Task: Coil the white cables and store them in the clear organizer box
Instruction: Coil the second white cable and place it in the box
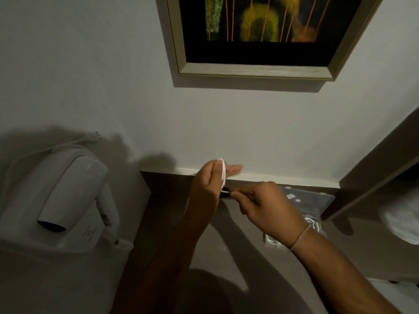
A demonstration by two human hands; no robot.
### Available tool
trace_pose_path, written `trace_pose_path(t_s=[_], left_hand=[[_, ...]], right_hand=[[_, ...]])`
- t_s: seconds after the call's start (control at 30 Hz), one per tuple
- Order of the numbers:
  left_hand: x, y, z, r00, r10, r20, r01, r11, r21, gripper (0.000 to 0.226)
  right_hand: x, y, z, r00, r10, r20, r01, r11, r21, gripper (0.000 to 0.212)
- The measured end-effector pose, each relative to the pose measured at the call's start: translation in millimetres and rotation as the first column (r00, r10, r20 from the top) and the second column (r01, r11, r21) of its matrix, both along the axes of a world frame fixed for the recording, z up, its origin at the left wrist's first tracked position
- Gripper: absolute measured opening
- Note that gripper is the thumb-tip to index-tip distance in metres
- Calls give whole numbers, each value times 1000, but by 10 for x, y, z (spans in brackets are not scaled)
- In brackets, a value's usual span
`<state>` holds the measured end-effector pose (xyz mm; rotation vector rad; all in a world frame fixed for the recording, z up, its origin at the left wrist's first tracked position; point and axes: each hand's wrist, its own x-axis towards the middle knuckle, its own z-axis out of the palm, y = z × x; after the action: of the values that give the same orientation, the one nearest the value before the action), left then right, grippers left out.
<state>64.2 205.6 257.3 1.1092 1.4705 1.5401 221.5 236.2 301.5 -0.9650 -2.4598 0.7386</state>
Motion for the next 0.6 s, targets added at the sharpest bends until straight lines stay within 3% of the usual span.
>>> trace_pose_path(t_s=[0.1, 0.2, 0.33, 0.43, 0.6], left_hand=[[110, 29, -23, 992, -126, 0, 125, 987, -98, 39], [43, 36, -71, 965, -243, 100, 254, 961, -113, 43], [-101, 17, -105, 884, -401, 241, 439, 889, -130, 42], [-143, 18, -136, 862, -422, 281, 468, 876, -120, 38], [-156, 36, -199, 814, -406, 415, 499, 854, -145, 40]], right_hand=[[59, 123, 238, 1000, 9, 15, -10, 998, 55, 15], [114, 204, 297, 999, 0, -47, 0, 1000, -11, 8], [197, 249, 199, 971, 48, -233, -110, 959, -263, 7], [198, 274, 69, 937, 38, -347, -171, 916, -363, 10], [128, 272, -215, 855, -137, -501, -91, 910, -404, 13]])
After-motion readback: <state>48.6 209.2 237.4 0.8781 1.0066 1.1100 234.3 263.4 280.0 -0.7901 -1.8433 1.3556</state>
